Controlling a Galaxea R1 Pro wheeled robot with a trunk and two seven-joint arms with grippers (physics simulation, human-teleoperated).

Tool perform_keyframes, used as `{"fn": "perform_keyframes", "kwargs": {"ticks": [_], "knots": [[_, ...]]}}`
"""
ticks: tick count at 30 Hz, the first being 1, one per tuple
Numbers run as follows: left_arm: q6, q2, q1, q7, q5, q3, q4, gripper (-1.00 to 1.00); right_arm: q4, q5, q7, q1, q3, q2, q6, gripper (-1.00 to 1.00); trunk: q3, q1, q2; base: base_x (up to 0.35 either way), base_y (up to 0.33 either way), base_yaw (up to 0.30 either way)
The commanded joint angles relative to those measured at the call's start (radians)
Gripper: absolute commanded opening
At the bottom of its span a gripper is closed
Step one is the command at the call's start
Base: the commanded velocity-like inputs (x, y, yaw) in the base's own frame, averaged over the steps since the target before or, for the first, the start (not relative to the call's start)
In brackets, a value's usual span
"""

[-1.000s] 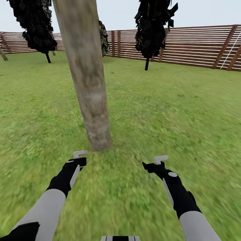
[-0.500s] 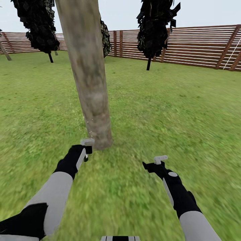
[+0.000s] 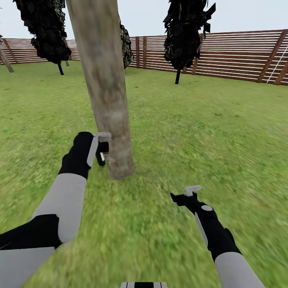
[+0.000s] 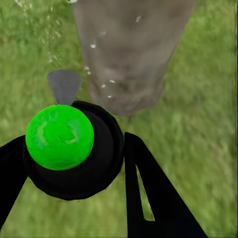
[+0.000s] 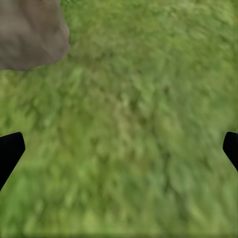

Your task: In the garden, pick up the pesticide atomizer on the floor and spray pesticide onto both trees until each tree trunk is fully covered.

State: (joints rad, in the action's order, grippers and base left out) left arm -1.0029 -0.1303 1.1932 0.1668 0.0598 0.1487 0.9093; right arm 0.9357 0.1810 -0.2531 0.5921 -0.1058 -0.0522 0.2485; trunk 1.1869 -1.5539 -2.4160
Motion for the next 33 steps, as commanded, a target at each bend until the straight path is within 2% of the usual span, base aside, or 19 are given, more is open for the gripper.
{"fn": "perform_keyframes", "kwargs": {"ticks": [1, 5, 12, 14, 16, 18, 20, 21, 23, 24, 26, 31, 32, 33], "knots": [[-0.004, -0.002, 0.018, 0.000, 0.002, 0.000, 0.000, -1.00, 0.000, 0.000, 0.000, 0.000, 0.000, 0.000, 0.000, 1.00, 0.000, 0.000, 0.000, 0.000, 0.000, 0.000], [-0.010, -0.003, 0.079, 0.002, 0.003, 0.000, -0.002, -1.00, 0.000, 0.000, 0.000, 0.000, 0.000, 0.000, 0.000, 1.00, 0.000, 0.000, 0.000, 0.000, 0.000, 0.000], [-0.011, 0.018, 0.106, 0.003, 0.005, 0.012, -0.023, -1.00, 0.000, 0.000, 0.000, 0.000, 0.000, 0.000, 0.000, 1.00, 0.000, 0.000, 0.000, 0.000, 0.000, 0.000], [-0.011, 0.072, 0.106, 0.003, 0.006, 0.018, -0.047, -1.00, 0.000, 0.000, 0.000, 0.000, 0.000, 0.000, 0.000, 1.00, 0.000, 0.000, 0.000, 0.000, 0.000, 0.000], [-0.011, 0.102, 0.106, 0.003, 0.006, 0.018, -0.055, -1.00, 0.000, 0.000, 0.000, 0.000, 0.000, 0.000, 0.000, 1.00, 0.000, 0.000, 0.000, 0.000, 0.000, 0.000], [-0.011, 0.112, 0.106, 0.003, 0.006, 0.018, -0.058, -1.00, -0.001, 0.000, 0.000, 0.000, 0.000, 0.000, 0.000, 1.00, 0.000, 0.000, 0.000, 0.000, 0.000, 0.000], [-0.011, 0.104, 0.105, 0.002, 0.004, 0.016, -0.059, -1.00, -0.001, 0.000, 0.000, 0.000, 0.000, 0.000, 0.000, 1.00, 0.000, 0.000, 0.000, 0.000, 0.000, 0.000], [-0.011, 0.091, 0.104, 0.002, 0.003, 0.015, -0.059, -1.00, -0.001, 0.000, 0.000, 0.000, 0.000, 0.000, 0.000, 1.00, 0.000, 0.000, 0.000, 0.000, 0.000, 0.000], [-0.011, 0.037, 0.103, 0.002, 0.003, 0.013, -0.059, -1.00, -0.001, 0.000, 0.000, 0.000, 0.000, 0.000, 0.000, 1.00, 0.000, 0.000, 0.000, 0.000, 0.000, 0.000], [-0.011, 0.019, 0.104, 0.002, 0.002, 0.013, -0.059, -1.00, -0.001, 0.000, 0.000, 0.000, 0.000, 0.000, 0.000, 1.00, 0.000, 0.000, 0.000, 0.000, 0.000, 0.000], [-0.011, 0.000, 0.104, 0.002, 0.002, 0.012, -0.058, -1.00, -0.001, 0.000, 0.000, 0.000, 0.000, 0.000, 0.000, 1.00, 0.000, 0.000, 0.000, 0.000, 0.000, 0.000], [-0.010, 0.010, 0.093, 0.003, 0.007, 0.014, -0.059, -1.00, 0.000, 0.000, 0.000, 0.000, 0.000, 0.000, 0.000, 1.00, 0.000, 0.000, 0.000, 0.000, 0.000, 0.000], [-0.009, 0.026, 0.090, 0.004, 0.009, 0.014, -0.062, -1.00, 0.000, 0.000, 0.000, 0.000, 0.000, 0.000, 0.000, 1.00, 0.000, 0.000, 0.000, 0.000, 0.000, 0.000], [-0.005, 0.054, 0.085, 0.001, 0.008, 0.012, -0.070, -1.00, 0.000, 0.000, 0.000, 0.000, 0.000, 0.000, 0.000, 1.00, 0.000, 0.000, 0.000, 0.000, 0.000, 0.000]]}}
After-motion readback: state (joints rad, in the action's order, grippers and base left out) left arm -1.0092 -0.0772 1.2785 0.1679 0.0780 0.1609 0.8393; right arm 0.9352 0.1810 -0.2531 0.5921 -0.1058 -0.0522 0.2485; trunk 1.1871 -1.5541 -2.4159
